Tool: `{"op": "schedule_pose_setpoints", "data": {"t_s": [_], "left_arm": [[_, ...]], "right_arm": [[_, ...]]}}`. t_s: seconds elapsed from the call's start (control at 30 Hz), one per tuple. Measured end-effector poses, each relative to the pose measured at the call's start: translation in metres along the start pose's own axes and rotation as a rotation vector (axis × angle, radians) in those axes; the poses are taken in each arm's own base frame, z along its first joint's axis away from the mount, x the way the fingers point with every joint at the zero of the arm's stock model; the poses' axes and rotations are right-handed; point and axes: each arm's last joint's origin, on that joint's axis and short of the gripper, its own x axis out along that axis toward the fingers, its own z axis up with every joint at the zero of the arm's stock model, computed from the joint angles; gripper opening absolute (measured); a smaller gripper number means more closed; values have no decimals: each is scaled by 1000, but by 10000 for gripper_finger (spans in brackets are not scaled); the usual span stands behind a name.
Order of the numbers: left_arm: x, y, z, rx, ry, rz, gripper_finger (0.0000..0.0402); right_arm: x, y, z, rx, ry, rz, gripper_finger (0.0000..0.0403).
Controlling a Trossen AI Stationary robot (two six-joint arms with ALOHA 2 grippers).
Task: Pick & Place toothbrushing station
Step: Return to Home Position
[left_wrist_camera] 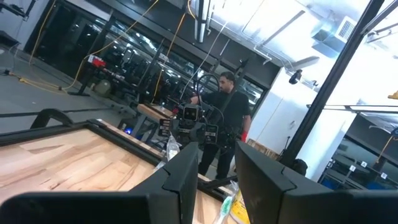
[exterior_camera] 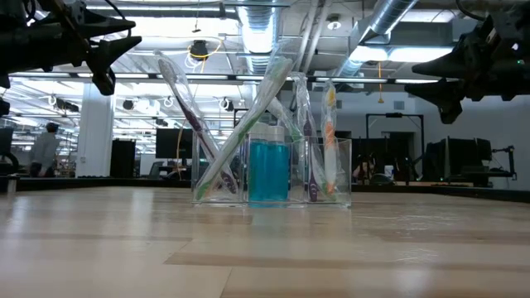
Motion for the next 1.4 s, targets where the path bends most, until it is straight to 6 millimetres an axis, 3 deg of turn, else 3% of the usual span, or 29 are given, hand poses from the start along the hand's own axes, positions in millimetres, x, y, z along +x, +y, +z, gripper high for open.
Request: {"op": "schedule_pose_setpoints", "data": {"t_s": [1.4], "left_arm": [[13, 13, -19, -11, 187, 117, 102]], "right_arm": [[0, 0, 0, 0, 1, 0, 191]]}}
